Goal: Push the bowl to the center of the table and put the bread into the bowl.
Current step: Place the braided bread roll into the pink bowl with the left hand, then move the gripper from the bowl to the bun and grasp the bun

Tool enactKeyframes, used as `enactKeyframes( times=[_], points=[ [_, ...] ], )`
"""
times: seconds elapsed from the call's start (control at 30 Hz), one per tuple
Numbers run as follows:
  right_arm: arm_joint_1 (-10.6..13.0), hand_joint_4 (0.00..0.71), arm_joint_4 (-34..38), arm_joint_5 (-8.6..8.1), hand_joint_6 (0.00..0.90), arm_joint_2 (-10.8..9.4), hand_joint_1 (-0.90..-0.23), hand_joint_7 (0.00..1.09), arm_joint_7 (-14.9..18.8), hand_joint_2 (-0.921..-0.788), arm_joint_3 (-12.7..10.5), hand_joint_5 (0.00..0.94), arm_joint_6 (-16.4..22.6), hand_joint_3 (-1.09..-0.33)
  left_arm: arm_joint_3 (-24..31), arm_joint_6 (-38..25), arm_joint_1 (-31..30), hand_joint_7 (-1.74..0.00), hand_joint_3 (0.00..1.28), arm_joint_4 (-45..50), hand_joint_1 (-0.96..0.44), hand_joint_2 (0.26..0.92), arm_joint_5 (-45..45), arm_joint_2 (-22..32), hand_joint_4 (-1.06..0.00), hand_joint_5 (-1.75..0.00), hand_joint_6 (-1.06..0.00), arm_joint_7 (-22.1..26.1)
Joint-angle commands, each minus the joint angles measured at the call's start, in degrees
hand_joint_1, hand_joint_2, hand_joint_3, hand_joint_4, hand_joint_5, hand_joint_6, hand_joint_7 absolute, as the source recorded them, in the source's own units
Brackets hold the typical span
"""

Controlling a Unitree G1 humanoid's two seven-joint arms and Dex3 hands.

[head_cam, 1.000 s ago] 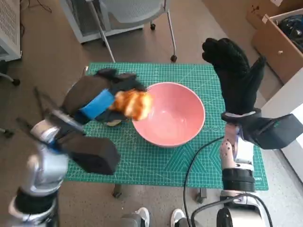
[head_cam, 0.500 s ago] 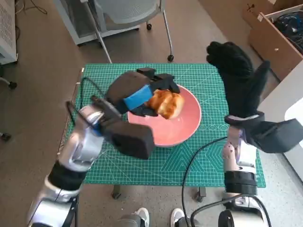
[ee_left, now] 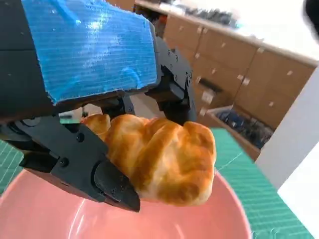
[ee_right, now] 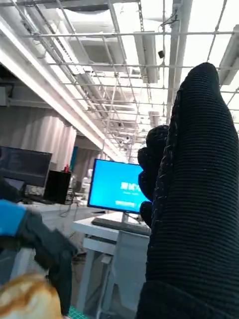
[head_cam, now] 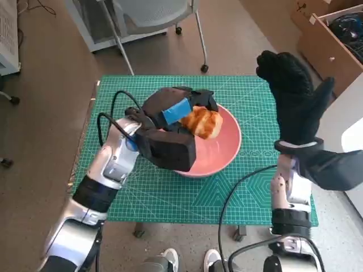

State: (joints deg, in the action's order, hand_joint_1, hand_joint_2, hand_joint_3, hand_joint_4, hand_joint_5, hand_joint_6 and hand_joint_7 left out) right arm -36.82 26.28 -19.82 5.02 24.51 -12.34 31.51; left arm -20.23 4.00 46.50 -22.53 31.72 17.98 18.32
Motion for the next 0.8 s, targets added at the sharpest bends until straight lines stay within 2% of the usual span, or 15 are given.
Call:
enactKeyframes(
  times=[0.03,0.13,0.27,0.53,0.8],
  points=[
    [1.8,0.327,-0.4,0.71,0.195,0.2,-0.529,0.42,-0.9,-0.921,0.1,0.001,-0.2,-0.596,-1.2,-1.9,0.5,-0.49,0.05,1.1,-0.32,0.908,1.4,1.4,-0.15,-0.14,-0.14,2.5],
    [1.7,0.327,-0.4,0.73,0.196,0.1,-0.532,0.42,-1.3,-0.921,0.1,0.001,-0.4,-0.597,-1.4,-2.4,0.6,-0.40,0.03,2.2,-0.41,0.905,1.7,2.2,-0.05,-0.05,-0.07,4.6],
    [1.6,0.327,-0.3,0.66,0.195,-0.1,-0.533,0.43,-1.5,-0.921,0.4,0.001,-0.6,-0.596,-0.9,-1.8,0.1,-0.32,0.02,2.9,-0.53,0.906,0.7,2.9,-0.01,-0.01,-0.01,5.5],
    [1.3,0.329,0.8,0.34,0.195,-0.4,-0.531,0.43,-1.2,-0.921,0.7,0.002,-0.4,-0.592,0.7,-0.4,-0.9,-0.26,0.02,3.5,-0.66,0.919,-1.6,3.4,0.00,0.00,0.00,5.3],
    [1.3,0.330,1.0,-0.32,0.196,-0.5,-0.529,0.44,-0.3,-0.921,1.1,0.002,-0.4,-0.590,4.7,-0.4,-2.7,-0.29,0.02,7.4,-0.66,0.917,-6.5,7.0,0.00,0.00,-0.05,8.5]
  ],
)
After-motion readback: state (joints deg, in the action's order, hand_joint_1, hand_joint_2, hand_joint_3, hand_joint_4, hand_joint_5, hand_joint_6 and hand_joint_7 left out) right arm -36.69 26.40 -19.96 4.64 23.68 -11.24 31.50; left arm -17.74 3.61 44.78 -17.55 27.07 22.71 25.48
